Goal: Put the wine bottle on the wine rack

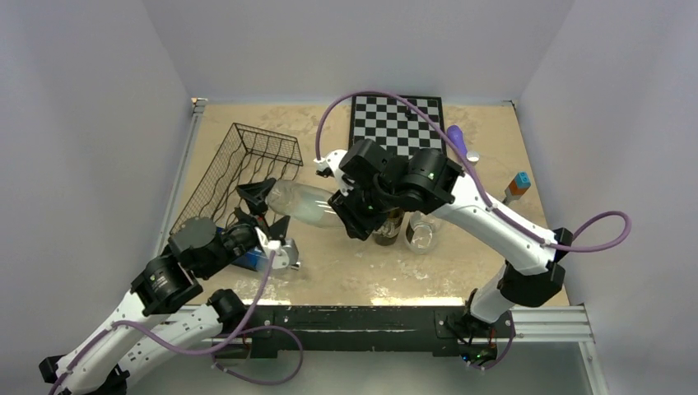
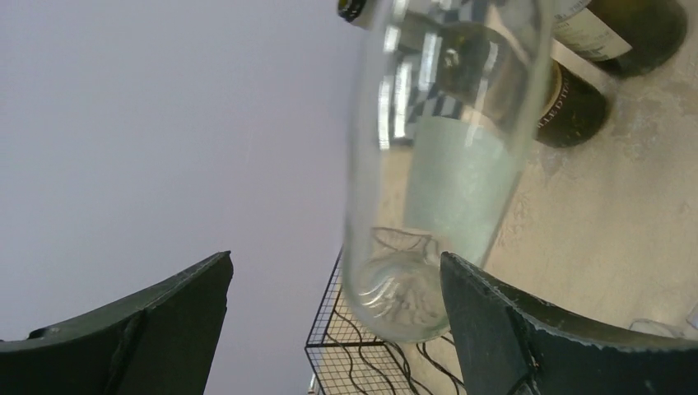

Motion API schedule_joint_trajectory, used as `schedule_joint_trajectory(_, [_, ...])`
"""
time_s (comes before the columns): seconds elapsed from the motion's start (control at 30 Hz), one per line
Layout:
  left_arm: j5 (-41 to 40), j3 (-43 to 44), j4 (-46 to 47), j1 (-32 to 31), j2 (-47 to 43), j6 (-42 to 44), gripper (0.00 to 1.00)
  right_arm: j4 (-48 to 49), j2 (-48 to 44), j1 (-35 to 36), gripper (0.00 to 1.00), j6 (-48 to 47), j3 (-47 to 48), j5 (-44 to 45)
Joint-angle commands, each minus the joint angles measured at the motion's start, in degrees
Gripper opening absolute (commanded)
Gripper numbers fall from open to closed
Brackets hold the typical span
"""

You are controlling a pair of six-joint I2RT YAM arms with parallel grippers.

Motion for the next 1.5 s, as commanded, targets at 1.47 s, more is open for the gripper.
schedule_joint_trajectory(1.47, [-13.5, 9.61, 5.71, 0.24, -5.02, -56.54, 0.99, 52.58, -1.65, 1.18, 0.0, -5.09, -38.13, 0.42])
